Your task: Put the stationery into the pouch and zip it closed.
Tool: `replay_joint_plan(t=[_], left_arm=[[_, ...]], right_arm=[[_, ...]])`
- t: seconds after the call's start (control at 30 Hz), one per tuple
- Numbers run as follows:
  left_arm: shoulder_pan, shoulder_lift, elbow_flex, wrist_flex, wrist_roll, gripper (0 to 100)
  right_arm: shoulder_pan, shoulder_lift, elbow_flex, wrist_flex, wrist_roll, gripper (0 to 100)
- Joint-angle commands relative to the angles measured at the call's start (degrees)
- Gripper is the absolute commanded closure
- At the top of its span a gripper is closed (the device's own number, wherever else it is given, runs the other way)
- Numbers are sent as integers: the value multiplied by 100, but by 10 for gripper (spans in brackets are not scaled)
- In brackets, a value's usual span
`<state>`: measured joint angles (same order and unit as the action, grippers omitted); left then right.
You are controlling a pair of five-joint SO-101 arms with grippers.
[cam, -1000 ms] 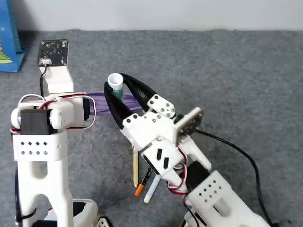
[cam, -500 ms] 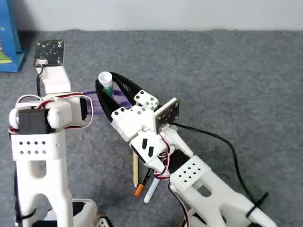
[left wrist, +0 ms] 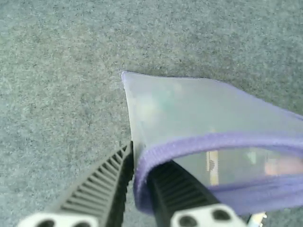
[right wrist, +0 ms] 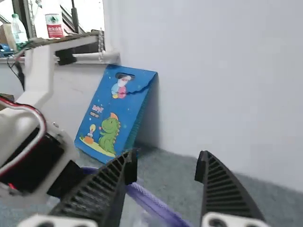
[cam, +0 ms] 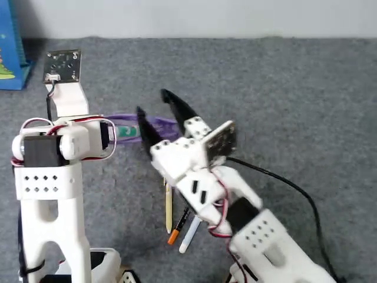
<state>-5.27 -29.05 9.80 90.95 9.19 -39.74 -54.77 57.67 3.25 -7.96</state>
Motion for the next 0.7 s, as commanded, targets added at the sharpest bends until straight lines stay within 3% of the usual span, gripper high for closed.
replay_joint_plan(t=[0.0,0.13,0.3,0.5,0.67], left_arm=[[-18,9,-40,-114,-35,987],[-26,9,-40,-114,-35,987],[-26,9,48,-141,-35,987],[-26,9,75,-141,-35,987],[-26,9,75,-141,-35,987]], right_arm=[[655,-655,-607,1991,-686,794],[1385,-690,-1064,3811,-967,794],[1815,-171,-1064,4787,-993,794],[1903,1429,-1108,4936,-1459,794],[1903,2879,-1327,4215,-2066,794]])
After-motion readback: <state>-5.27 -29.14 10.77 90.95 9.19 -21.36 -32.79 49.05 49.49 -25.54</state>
